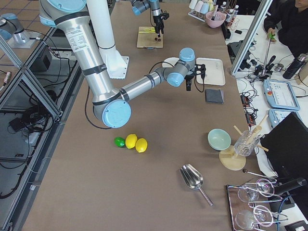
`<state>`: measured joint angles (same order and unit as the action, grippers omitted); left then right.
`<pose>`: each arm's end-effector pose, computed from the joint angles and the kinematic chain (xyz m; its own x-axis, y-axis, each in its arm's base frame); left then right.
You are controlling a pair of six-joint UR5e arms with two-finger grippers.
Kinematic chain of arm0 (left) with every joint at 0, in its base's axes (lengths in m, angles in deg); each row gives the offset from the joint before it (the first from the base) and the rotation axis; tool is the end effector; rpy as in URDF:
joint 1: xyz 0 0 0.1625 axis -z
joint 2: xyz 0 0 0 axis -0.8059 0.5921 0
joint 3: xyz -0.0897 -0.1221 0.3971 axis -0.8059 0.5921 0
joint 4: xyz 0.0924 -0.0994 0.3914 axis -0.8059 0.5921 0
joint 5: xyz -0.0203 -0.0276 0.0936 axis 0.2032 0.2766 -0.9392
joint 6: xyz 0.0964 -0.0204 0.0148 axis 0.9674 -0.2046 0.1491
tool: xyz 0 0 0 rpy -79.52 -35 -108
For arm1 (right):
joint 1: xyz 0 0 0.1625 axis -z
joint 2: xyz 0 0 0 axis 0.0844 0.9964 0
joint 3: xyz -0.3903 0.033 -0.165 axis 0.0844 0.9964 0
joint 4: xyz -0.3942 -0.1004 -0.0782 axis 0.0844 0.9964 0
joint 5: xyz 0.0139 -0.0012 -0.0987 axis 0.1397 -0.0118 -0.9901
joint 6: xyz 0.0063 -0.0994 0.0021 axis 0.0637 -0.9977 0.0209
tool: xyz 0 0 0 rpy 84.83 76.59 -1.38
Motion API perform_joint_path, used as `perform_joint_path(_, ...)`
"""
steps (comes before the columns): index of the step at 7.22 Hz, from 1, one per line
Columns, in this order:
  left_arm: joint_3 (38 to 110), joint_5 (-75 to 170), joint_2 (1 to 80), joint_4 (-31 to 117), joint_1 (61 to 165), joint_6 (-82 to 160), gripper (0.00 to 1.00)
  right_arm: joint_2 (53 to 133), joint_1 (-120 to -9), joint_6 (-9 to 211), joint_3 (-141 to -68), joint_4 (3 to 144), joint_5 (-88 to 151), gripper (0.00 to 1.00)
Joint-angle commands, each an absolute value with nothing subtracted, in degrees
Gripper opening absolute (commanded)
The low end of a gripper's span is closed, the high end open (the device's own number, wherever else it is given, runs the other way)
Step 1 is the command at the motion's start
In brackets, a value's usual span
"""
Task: Place red cherry on plate
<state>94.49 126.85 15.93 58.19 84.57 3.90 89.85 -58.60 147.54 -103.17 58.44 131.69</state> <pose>0.3486 -0.3414 0.4393 0.5761 0.3938 -0.7162 -0.0126 0.8804 0.4740 -0.3198 -0.5698 0.3599 0.5074 0.0474 0.8604 -0.2099 0.9752 0.0701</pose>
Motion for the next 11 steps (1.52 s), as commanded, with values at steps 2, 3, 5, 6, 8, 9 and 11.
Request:
perform_joint_path(2, 94.0, 124.5, 14.6, 58.1, 81.4, 5.8, 0.73, 90.0, -59.1, 148.3, -102.8, 58.5, 131.4, 1.00)
perform_joint_path(3, 93.6, 123.5, 14.7, 58.2, 80.3, 5.8, 0.71, 89.9, -59.1, 148.3, -102.7, 58.5, 131.4, 1.00)
perform_joint_path(5, 93.4, 123.4, 14.6, 58.2, 80.2, 5.9, 0.71, 89.6, -59.4, 148.2, -102.7, 59.6, 131.4, 1.00)
perform_joint_path(6, 93.3, 123.4, 14.6, 58.2, 80.2, 5.9, 0.63, 89.5, -59.5, 148.2, -102.7, 59.6, 131.4, 1.00)
perform_joint_path(8, 93.1, 123.6, 14.6, 58.2, 80.2, 5.9, 0.58, 89.2, -59.5, 148.3, -102.7, 61.2, 131.0, 1.00)
perform_joint_path(9, 93.3, 123.6, 14.6, 58.3, 80.3, 5.9, 0.56, 88.4, -59.3, 148.4, -102.7, 61.8, 131.0, 1.00)
perform_joint_path(11, 93.7, 123.7, 14.4, 58.4, 80.9, 5.9, 0.35, 87.4, -59.3, 148.4, -102.7, 63.8, 130.9, 1.00)
